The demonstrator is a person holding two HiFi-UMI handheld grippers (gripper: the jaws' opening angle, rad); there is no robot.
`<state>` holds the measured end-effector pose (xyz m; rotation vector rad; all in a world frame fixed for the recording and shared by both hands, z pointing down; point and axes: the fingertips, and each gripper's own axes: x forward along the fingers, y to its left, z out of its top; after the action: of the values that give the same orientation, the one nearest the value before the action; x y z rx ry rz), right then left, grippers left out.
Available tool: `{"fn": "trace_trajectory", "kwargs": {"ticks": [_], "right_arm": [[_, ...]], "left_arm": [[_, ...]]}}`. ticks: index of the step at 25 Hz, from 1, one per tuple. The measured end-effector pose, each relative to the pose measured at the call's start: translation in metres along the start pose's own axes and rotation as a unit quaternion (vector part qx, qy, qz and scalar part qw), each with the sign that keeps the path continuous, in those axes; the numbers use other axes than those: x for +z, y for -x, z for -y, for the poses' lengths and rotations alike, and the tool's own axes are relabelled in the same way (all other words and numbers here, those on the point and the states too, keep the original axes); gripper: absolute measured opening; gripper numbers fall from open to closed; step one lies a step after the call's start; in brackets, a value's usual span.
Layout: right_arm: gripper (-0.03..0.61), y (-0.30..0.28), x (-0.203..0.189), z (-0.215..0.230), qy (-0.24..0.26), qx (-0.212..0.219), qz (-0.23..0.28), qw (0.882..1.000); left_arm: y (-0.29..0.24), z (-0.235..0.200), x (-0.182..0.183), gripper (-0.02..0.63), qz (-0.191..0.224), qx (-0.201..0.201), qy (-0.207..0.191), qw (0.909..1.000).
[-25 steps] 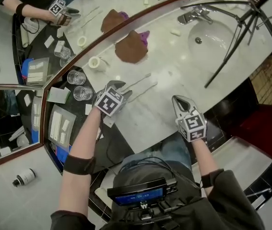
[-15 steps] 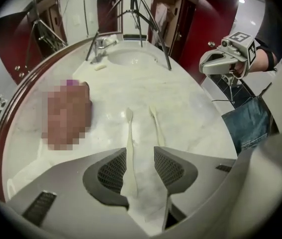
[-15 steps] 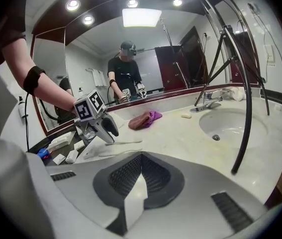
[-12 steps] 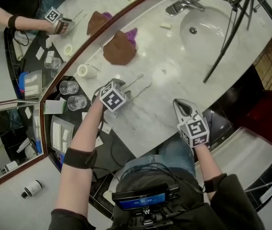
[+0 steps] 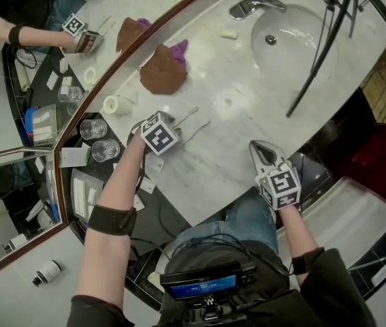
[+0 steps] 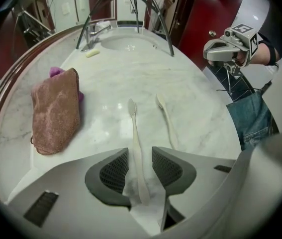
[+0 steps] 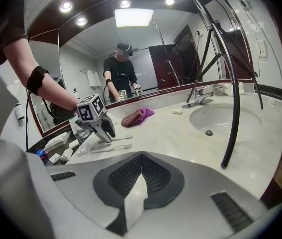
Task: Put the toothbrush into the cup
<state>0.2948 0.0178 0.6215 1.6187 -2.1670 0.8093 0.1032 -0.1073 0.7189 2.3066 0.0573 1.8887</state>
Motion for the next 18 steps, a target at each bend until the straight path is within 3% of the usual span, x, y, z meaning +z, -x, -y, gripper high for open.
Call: {"fn": "trace_trajectory", "kwargs": {"ticks": [12, 13, 15, 18], "right_arm": [[0.003, 0.003, -0.008, 0.009, -0.012, -0.005, -0.002, 1.0], [0.003, 0.003, -0.007, 0.008, -0.013, -0.004, -0.002, 1.0], [0.003, 0.003, -0.007, 0.008, -0.015, -0.003, -0.003, 1.0], [0.003, 0.004, -0.006, 0.005, -0.017, 0.0, -0.004, 1.0]], "left_arm": [[-0.003, -0.006, 0.01, 0.138, -0.028, 0.006, -0.009, 0.9995], [-0.004, -0.006, 0.01, 0.131, -0.026, 0.004, -0.007, 0.9996], [-0.007, -0.004, 0.01, 0.051, -0.02, 0.0, -0.001, 0.9998], [-0.007, -0.004, 0.01, 0.049, -0.018, -0.002, 0.003, 0.9998]]}}
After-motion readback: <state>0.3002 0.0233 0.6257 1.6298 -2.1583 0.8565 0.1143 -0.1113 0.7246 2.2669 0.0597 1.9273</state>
